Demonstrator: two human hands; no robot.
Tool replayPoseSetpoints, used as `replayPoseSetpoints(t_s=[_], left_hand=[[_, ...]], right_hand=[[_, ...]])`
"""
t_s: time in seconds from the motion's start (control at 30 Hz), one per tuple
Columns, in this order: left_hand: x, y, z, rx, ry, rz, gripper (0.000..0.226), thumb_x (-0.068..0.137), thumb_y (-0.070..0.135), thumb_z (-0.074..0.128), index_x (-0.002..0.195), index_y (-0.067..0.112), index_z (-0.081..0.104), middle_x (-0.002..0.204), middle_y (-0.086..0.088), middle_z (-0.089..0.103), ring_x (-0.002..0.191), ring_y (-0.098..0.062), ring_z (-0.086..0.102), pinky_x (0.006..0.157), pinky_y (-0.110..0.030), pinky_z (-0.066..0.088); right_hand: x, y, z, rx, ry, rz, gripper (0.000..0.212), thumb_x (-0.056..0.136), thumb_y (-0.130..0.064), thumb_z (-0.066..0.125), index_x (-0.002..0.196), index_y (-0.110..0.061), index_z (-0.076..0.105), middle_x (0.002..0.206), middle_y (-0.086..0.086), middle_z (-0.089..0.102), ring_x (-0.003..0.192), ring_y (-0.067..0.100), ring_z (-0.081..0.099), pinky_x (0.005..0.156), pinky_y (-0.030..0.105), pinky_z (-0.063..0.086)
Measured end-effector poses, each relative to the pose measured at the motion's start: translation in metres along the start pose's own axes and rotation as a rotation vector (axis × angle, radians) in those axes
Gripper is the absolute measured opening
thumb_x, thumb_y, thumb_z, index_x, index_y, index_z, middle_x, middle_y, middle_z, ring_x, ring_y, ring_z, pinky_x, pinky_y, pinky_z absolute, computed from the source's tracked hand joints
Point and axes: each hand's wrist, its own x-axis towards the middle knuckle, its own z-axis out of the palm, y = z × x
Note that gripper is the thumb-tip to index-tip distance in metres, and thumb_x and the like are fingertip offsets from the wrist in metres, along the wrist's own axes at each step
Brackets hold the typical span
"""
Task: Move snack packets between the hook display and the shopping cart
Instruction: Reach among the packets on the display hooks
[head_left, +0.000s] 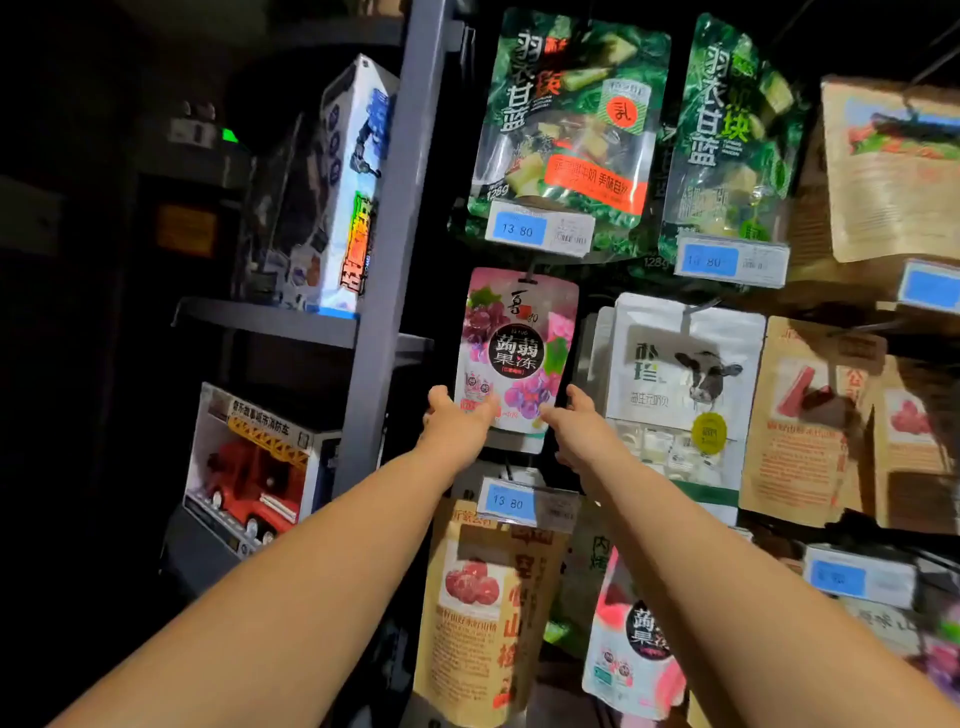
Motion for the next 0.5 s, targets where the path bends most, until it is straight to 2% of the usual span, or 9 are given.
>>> replayPoseSetpoints(t_s=[0.07, 0.13, 0.17, 0.23, 0.3, 0.37, 0.47, 0.5], left_hand=[[0.01, -0.002, 0.001, -0.078, -0.027, 0.005, 0.078, 0.093, 0.054, 0.047, 0.149, 0.02, 0.005, 0.146, -0.01, 0.037, 0.127, -0.029, 0.042, 0.088, -0.033, 0.033], [0.014, -0.002, 0.002, -0.147, -0.037, -0.004, 0.076, 0.094, 0.053, 0.047, 0.149, 0.017, 0.009, 0.143, -0.009, 0.041, 0.127, -0.028, 0.043, 0.088, -0.032, 0.033], [0.017, -0.002, 0.003, -0.173, -0.037, -0.004, 0.074, 0.094, 0.052, 0.047, 0.148, 0.016, 0.012, 0.142, -0.009, 0.043, 0.126, -0.027, 0.044, 0.088, -0.032, 0.033], [0.019, -0.002, 0.004, -0.206, -0.03, 0.003, 0.071, 0.092, 0.054, 0.05, 0.144, 0.014, 0.022, 0.135, -0.008, 0.049, 0.12, -0.024, 0.049, 0.088, -0.031, 0.036], [0.024, -0.004, 0.004, -0.231, -0.003, 0.041, 0.068, 0.087, 0.057, 0.056, 0.134, 0.012, 0.037, 0.123, -0.005, 0.06, 0.108, -0.02, 0.059, 0.086, -0.03, 0.045], [0.024, -0.005, 0.003, -0.254, -0.021, 0.094, 0.057, 0.084, 0.059, 0.059, 0.119, 0.014, 0.055, 0.106, -0.002, 0.07, 0.094, -0.016, 0.067, 0.078, -0.028, 0.051], [0.017, -0.001, 0.002, -0.355, -0.087, 0.154, 0.038, 0.086, 0.05, 0.062, 0.106, 0.018, 0.066, 0.095, -0.001, 0.074, 0.088, -0.016, 0.071, 0.074, -0.026, 0.053], [0.013, 0.001, 0.002, -0.412, -0.108, 0.168, 0.031, 0.087, 0.045, 0.064, 0.105, 0.02, 0.066, 0.095, -0.002, 0.075, 0.088, -0.016, 0.071, 0.076, -0.027, 0.054]], right_hand=[[0.009, 0.0, 0.004, 0.089, -0.003, -0.005, 0.072, 0.097, -0.034, 0.054, 0.155, -0.026, 0.013, 0.153, 0.007, 0.037, 0.133, 0.03, 0.043, 0.109, 0.053, 0.036], [0.014, 0.001, 0.005, 0.196, -0.034, 0.006, 0.071, 0.097, -0.035, 0.055, 0.155, -0.025, 0.016, 0.154, 0.004, 0.035, 0.138, 0.028, 0.038, 0.112, 0.051, 0.033], [0.015, 0.0, 0.007, 0.225, -0.048, 0.007, 0.069, 0.096, -0.037, 0.057, 0.154, -0.026, 0.02, 0.152, 0.003, 0.039, 0.135, 0.026, 0.041, 0.108, 0.048, 0.035], [0.015, 0.002, 0.01, 0.252, -0.016, -0.017, 0.066, 0.092, -0.041, 0.061, 0.149, -0.026, 0.031, 0.143, 0.002, 0.049, 0.116, 0.02, 0.052, 0.095, 0.042, 0.043], [0.014, 0.003, 0.012, 0.269, 0.049, -0.041, 0.066, 0.084, -0.048, 0.065, 0.141, -0.023, 0.041, 0.13, 0.001, 0.058, 0.103, 0.015, 0.058, 0.082, 0.036, 0.045], [0.011, 0.003, 0.011, 0.293, 0.063, -0.058, 0.07, 0.074, -0.058, 0.068, 0.131, -0.021, 0.051, 0.119, -0.001, 0.064, 0.103, 0.017, 0.062, 0.08, 0.035, 0.048], [0.004, 0.002, 0.008, 0.34, 0.025, -0.118, 0.043, 0.081, -0.05, 0.07, 0.111, -0.021, 0.063, 0.106, 0.0, 0.071, 0.098, 0.019, 0.067, 0.085, 0.038, 0.054], [0.003, 0.002, 0.007, 0.347, 0.011, -0.127, 0.041, 0.082, -0.048, 0.07, 0.111, -0.019, 0.063, 0.105, 0.002, 0.072, 0.098, 0.02, 0.068, 0.087, 0.04, 0.055]])
